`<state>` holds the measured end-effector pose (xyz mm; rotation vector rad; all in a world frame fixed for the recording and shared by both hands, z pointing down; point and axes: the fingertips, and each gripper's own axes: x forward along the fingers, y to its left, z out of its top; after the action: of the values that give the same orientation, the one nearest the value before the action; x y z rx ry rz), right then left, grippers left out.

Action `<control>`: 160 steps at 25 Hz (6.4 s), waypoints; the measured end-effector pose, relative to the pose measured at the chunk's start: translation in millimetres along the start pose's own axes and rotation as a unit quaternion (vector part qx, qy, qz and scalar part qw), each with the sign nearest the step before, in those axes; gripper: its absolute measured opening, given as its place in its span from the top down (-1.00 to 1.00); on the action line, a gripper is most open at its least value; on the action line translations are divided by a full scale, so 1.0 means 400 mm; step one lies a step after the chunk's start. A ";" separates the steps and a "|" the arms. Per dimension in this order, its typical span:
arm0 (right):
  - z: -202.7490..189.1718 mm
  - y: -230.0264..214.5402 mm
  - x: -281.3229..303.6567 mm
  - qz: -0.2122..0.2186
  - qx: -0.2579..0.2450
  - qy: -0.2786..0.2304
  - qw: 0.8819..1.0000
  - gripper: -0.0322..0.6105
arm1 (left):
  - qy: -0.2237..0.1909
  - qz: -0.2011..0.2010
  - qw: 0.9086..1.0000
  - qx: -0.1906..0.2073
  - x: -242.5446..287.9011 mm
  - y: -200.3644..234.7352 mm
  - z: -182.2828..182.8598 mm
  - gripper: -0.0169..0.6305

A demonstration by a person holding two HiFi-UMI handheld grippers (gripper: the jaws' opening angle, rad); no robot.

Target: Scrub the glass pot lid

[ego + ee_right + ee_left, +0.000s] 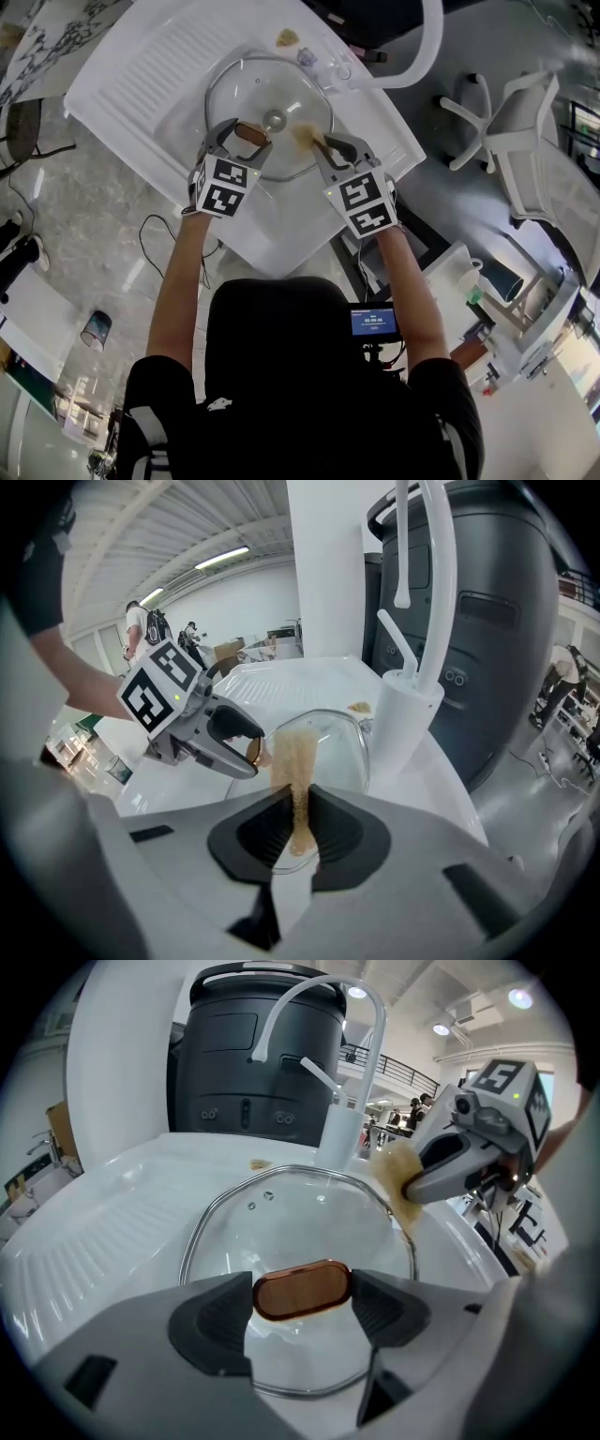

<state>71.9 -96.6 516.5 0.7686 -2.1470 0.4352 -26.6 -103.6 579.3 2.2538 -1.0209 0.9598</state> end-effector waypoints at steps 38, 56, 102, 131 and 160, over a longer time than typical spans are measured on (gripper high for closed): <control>0.073 -0.123 0.083 -0.077 -0.115 0.064 0.988 0.81 | 0.015 -0.026 1.000 0.010 0.006 0.001 -0.004 -0.03; 0.068 -0.124 0.096 -0.106 -0.168 0.060 0.978 0.81 | 0.021 -0.032 0.999 0.006 0.008 0.005 -0.008 -0.03; -0.057 0.030 0.106 -0.055 -0.211 0.078 0.973 0.81 | 0.011 -0.044 0.999 0.003 0.016 -0.001 -0.009 -0.03; -0.184 0.109 0.128 0.006 -0.219 0.145 0.965 0.80 | 0.023 -0.075 0.997 0.020 0.027 -0.022 -0.015 -0.04; -0.076 0.008 0.119 -0.032 -0.212 0.113 0.970 0.80 | 0.024 -0.076 0.997 0.018 0.031 -0.022 -0.018 -0.04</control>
<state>63.6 -96.0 572.7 0.5138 -1.9026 0.0197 -16.7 -99.0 592.3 2.2888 -0.8057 0.9688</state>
